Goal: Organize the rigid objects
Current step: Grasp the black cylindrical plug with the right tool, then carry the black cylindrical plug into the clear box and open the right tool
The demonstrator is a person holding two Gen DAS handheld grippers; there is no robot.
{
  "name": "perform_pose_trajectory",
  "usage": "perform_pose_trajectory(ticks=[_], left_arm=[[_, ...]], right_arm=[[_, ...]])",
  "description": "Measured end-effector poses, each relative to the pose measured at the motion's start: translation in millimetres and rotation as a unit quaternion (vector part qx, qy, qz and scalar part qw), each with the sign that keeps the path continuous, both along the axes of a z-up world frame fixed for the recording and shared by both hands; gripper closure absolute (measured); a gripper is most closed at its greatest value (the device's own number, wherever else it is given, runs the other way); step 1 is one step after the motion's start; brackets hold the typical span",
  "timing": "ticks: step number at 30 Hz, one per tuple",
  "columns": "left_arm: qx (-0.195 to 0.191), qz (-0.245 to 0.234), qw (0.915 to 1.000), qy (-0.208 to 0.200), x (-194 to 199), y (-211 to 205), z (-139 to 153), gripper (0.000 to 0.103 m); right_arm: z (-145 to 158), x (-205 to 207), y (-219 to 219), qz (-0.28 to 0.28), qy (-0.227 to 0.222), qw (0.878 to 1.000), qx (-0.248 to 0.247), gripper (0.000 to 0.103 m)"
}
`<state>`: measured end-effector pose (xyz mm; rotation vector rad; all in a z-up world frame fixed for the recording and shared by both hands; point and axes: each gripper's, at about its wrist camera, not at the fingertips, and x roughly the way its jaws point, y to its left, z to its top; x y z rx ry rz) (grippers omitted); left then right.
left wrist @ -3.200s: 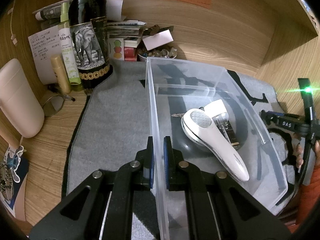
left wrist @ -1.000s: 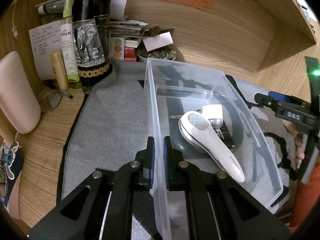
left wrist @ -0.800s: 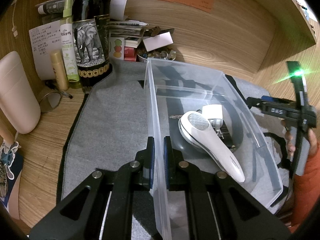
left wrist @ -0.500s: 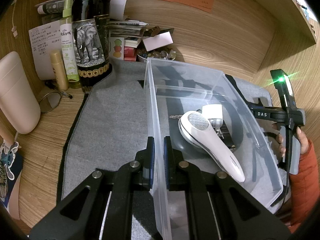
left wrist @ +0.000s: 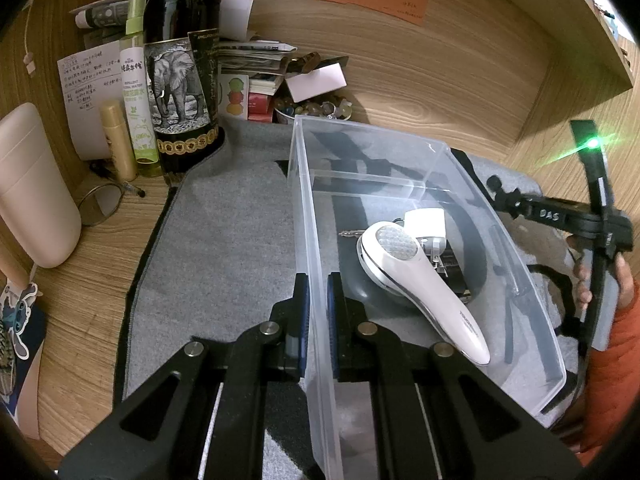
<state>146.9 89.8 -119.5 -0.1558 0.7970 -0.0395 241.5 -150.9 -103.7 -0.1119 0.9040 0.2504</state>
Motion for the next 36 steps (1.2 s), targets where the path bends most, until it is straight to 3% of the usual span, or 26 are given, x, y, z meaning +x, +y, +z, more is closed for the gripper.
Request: perform_pose_trajectory(ticks=[16,27,36], left_arm=[[-0.001,0.000,1.0000,0.000,0.1,-0.3,-0.1,0.096],[-0.001,0.000,1.0000,0.000,0.1,-0.3,-0.3,0.096],[-0.003,-0.002,1.0000,0.000,-0.6,-0.2,0.0,0.096]], right_arm=[[58.4,-43.6,46.3,0.088,-0.080,0.993,0.026,0.081],[39.1,-61.6,85.0,0.152,-0.049,0.987,0.021,0.081],[12.7,-55.6,99.2,0.165,-0.022,0.986,0.000,0.081]])
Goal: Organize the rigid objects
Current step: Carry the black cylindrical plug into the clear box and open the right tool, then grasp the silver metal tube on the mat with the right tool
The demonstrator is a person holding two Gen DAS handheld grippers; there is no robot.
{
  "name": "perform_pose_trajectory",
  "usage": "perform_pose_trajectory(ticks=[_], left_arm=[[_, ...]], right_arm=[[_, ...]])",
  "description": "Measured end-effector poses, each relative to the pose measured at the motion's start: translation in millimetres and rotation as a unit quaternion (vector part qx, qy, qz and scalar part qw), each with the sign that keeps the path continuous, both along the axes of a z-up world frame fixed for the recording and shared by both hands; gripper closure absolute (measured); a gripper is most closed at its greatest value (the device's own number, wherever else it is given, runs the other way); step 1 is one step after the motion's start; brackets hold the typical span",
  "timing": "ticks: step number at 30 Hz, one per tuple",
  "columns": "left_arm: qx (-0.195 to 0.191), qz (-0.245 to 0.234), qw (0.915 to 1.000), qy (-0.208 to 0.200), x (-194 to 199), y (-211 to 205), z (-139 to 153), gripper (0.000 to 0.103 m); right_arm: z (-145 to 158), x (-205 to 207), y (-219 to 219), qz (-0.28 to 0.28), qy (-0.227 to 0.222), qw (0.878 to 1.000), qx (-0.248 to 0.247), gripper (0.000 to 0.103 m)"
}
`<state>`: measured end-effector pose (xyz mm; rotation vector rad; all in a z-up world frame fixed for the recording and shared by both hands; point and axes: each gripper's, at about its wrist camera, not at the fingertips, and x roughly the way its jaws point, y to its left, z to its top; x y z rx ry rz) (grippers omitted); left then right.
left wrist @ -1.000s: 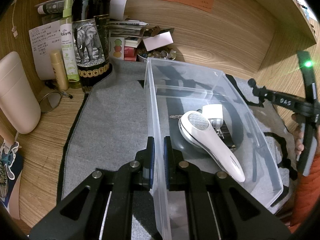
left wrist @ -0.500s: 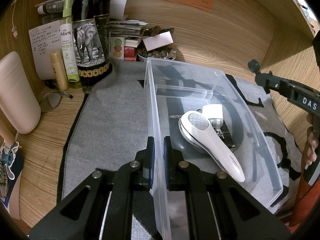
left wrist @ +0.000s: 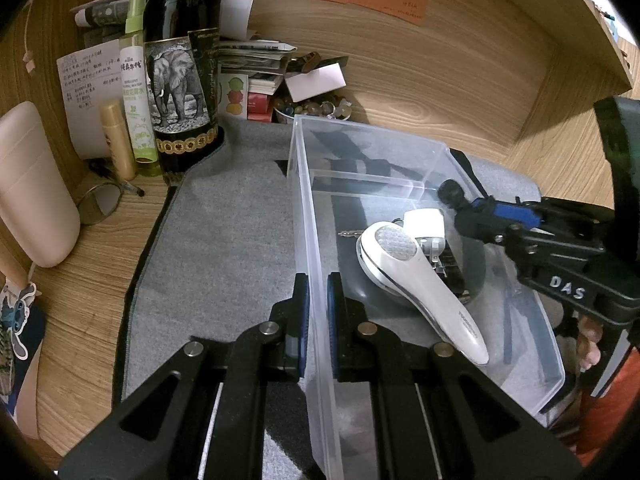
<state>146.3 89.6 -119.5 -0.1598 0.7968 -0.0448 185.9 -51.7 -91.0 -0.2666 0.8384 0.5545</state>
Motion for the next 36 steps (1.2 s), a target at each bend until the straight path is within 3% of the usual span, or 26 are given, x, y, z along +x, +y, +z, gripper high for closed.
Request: perform_pose_trajectory(ticks=[5,11,25,31,36], left_arm=[[0.000,0.000,1.0000,0.000,-0.2,-0.5,0.1,0.096],[0.001,0.000,1.0000,0.000,-0.2,-0.5,0.2,0.096],[0.001,0.000,1.0000,0.000,-0.1,-0.3,0.3,0.096],[-0.001,0.001,1.0000,0.001,-0.8,0.4,0.4,0.096],[-0.001,0.000,1.0000,0.001,-1.1,0.4,0.4,0.096]], right_arm=[[-0.3,-0.4,0.4,0.008,0.005,1.000,-0.002,0.071],[13.5,-7.7,-8.9,-0.002,-0.025,1.000,0.001,0.061],[41.2,-0.3,-78.3,-0.114,-0.074,0.991,-0.001,0.052],[14.0,10.4,-98.3,-0.145,-0.033,0.989,-0.016,0.052],[-23.2,18.8,-102.8,-0.157,0.028,0.987,-0.023,0.052]])
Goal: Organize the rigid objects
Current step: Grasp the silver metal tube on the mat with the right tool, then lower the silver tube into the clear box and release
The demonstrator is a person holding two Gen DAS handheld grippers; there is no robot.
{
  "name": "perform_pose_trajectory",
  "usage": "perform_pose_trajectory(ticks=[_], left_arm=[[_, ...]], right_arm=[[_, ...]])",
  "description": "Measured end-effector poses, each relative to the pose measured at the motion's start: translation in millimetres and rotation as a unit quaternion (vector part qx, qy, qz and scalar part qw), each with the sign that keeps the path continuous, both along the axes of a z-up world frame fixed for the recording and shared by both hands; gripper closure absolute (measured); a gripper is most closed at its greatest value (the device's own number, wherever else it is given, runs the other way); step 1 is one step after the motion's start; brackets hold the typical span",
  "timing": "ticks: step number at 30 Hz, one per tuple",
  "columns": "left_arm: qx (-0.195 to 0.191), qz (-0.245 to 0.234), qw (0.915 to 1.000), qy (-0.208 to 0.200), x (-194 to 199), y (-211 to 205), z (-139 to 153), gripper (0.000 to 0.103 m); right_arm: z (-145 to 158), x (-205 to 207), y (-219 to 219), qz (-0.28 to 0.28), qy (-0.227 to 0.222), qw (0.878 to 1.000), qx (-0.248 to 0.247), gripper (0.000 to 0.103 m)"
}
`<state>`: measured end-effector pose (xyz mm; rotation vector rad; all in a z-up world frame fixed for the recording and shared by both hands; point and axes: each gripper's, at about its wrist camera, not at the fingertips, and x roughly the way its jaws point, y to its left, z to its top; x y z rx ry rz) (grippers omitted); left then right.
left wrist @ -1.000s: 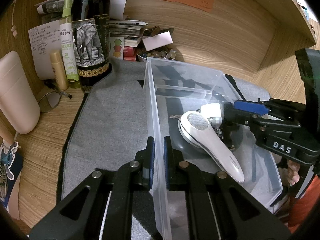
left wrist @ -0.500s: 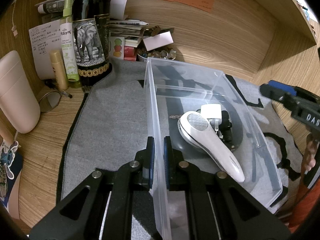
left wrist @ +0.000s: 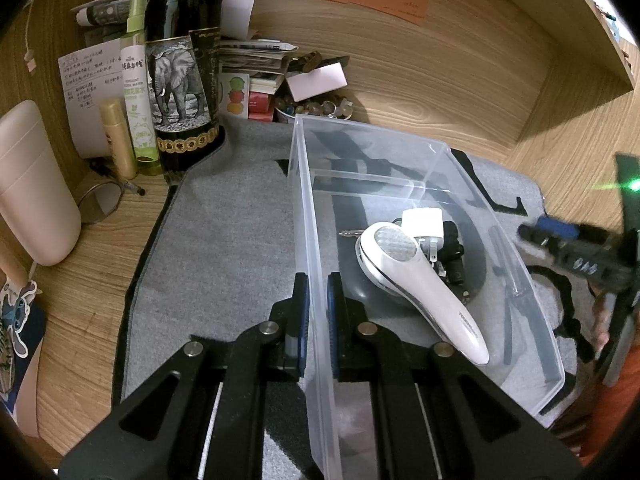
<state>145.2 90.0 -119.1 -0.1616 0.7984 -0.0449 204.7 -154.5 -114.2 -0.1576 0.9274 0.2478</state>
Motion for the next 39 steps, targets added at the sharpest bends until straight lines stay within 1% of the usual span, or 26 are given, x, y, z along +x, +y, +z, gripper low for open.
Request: perform_pose_trajectory(ticks=[2,6,8,9,11,12,13,15,21,25,31,39], left_arm=[[-0.002,0.001,1.0000,0.001,0.3,0.2,0.1,0.096],[0.000,0.001,1.0000,0.001,-1.4,0.0,-0.4,0.096],[0.000,0.001,1.0000,0.001,-1.3,0.1,-0.7,0.096],[-0.001,0.001,1.0000,0.001,-1.2,0.5,-0.8,0.096],[-0.001,0.001,1.0000,0.001,-0.4,0.5,-1.1,0.096],[-0.001,0.002,1.0000,0.001,-0.6,0.3,-1.2,0.096],[0.000,0.001,1.0000,0.001,-0.4,0.5,-1.0,0.096],[0.000,0.001,1.0000,0.001,0.0,1.0,-1.4,0.096],[0.001,0.001,1.0000,0.001,-0.1,1.2,-1.5,0.096],[0.001,0.001,1.0000,0.001,0.0,0.8,-1.5,0.096],[0.001,0.001,1.0000,0.001,0.0,0.8,-1.5,0.096],[-0.002,0.001,1.0000,0.001,0.1,2.2,-1.7,0.096]], right_arm=[[-14.1,3.7,0.4,-0.002,0.024,1.000,0.000,0.052],[-30.8,7.1,4.2,0.004,0.058,0.998,0.007,0.052],[-37.5,7.1,6.0,0.007,0.068,0.998,0.004,0.052],[-38.0,4.8,6.6,0.006,0.059,0.998,0.004,0.053],[-36.7,1.3,7.4,0.011,0.054,0.998,0.003,0.066],[-35.6,0.1,7.8,0.014,0.053,0.998,0.003,0.078],[-34.7,-1.0,8.3,0.016,0.051,0.999,0.001,0.084],[-32.5,-3.6,9.5,0.021,0.046,0.999,0.001,0.089],[-21.4,-8.5,11.3,0.019,0.028,0.999,0.010,0.089],[-3.2,-9.8,9.1,0.021,0.004,1.000,0.021,0.089],[31.5,-6.0,20.6,0.042,-0.052,0.998,0.014,0.089],[73.8,-3.8,38.5,0.065,-0.112,0.991,0.020,0.089]])
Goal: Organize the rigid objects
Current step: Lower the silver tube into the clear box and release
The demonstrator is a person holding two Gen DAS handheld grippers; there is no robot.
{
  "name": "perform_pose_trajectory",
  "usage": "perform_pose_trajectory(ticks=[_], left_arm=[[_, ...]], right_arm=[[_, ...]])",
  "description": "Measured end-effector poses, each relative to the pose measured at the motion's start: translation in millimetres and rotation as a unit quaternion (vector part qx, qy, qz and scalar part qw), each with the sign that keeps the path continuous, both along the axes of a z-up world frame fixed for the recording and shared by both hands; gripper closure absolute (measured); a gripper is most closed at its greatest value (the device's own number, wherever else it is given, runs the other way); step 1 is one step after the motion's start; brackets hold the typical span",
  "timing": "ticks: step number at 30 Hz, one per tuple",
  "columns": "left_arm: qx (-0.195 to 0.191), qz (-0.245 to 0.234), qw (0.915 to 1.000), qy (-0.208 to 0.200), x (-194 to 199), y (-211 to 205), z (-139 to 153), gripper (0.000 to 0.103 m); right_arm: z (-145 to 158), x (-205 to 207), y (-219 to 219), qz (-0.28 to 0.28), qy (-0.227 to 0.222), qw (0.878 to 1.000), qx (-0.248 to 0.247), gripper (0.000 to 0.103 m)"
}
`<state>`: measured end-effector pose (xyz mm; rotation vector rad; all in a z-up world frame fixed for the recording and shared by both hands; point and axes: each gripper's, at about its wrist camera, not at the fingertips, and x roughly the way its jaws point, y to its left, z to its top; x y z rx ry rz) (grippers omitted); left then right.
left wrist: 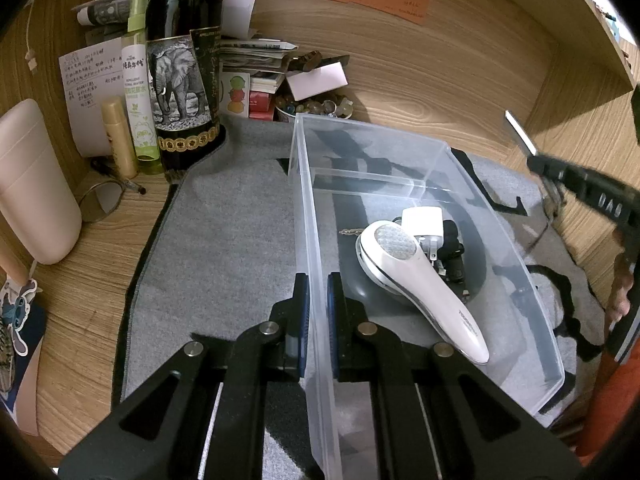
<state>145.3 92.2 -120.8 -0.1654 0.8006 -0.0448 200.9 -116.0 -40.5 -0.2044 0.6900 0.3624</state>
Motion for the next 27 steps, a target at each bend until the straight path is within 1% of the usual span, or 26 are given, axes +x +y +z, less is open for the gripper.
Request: perform_pose_trajectory(ticks=[6,8,11,15,17,22,27], left_arm=[[0.000,-0.001,1.0000,0.000,0.4,0.9,0.5,0.096],[0.000,0.000,1.0000,0.000,0.4,0.3,0.5,0.096],[0.000,-0.001,1.0000,-0.001,0.4,0.5,0.7,0.096],[0.001,-0.001,1.0000,0.000,0.9,-0.3,1.1,0.096],[0.001,-0.001,1.0000,0.000,1.1,-0.6,1.2,0.096],[-0.001,-0.001,1.0000,-0.001,1.3,-1.0,1.2,0.096],[-0.001,-0.001,1.0000,-0.003,1.8,-2.3,1.4,0.095]], right_arm=[[25.8,-3.4,16.6,0.026,-0.031,0.999,0.012,0.089],[30.0,-4.4,23.5,0.037,-0.036,0.999,0.014,0.089],[28.7,-0.9,40.9,0.058,-0.036,0.998,0.011,0.089],[14.6,8.9,62.7,0.080,-0.011,0.997,0.004,0.089],[3.9,14.6,71.8,0.092,0.011,0.996,0.003,0.089],[-29.3,26.8,93.0,0.106,0.063,0.992,-0.026,0.089],[-51.0,30.1,102.7,0.129,0.109,0.985,-0.049,0.089]])
